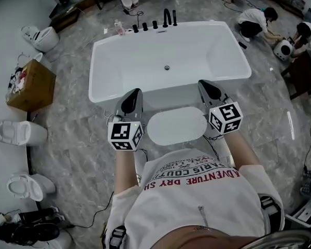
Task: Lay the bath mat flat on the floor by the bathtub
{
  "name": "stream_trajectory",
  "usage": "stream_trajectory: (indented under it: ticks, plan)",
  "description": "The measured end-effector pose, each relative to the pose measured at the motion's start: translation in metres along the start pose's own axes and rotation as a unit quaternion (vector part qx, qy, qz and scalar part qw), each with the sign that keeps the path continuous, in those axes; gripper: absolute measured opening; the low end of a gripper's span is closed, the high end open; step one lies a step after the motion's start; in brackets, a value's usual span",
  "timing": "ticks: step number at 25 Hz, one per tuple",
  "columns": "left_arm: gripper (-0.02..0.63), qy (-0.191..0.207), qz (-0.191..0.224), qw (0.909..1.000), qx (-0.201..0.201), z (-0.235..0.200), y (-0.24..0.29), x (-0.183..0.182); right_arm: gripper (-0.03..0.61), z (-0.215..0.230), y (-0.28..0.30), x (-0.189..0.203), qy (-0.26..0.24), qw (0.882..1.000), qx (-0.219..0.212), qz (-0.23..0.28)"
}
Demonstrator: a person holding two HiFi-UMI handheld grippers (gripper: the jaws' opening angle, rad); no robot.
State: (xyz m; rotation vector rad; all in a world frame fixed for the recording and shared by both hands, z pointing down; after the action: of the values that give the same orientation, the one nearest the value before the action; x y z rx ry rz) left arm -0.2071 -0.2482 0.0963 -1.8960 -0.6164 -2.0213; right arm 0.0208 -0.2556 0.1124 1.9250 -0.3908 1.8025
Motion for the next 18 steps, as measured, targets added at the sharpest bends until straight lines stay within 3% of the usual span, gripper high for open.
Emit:
stream_trajectory:
  ticks: [5,18]
  plan:
    - [0.012,-0.028,0.007,0.9996,-0.006,-0.014,-0.008,0.001,0.009,-0.017,0.010,-0.007,-0.014,1.000,0.000,0.005]
    - [0.012,-0.033,-0.012,0.9993,-0.013,-0.034,-0.021,0.024,0.009,-0.043,0.028,0.008,0.009,1.000,-0.006,0.008]
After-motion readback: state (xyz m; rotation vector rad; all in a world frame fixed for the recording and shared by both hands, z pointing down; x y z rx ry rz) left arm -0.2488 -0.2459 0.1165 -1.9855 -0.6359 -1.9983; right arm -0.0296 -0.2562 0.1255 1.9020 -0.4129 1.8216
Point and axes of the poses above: the fingertips, and each gripper's own axes: y forward along the fingers, z to its right, x out of its underside, the point moved 2 cm from there along -y, backward along the fingers, and after that the axes turned 1 degree about -z, right-handed, at the moved point
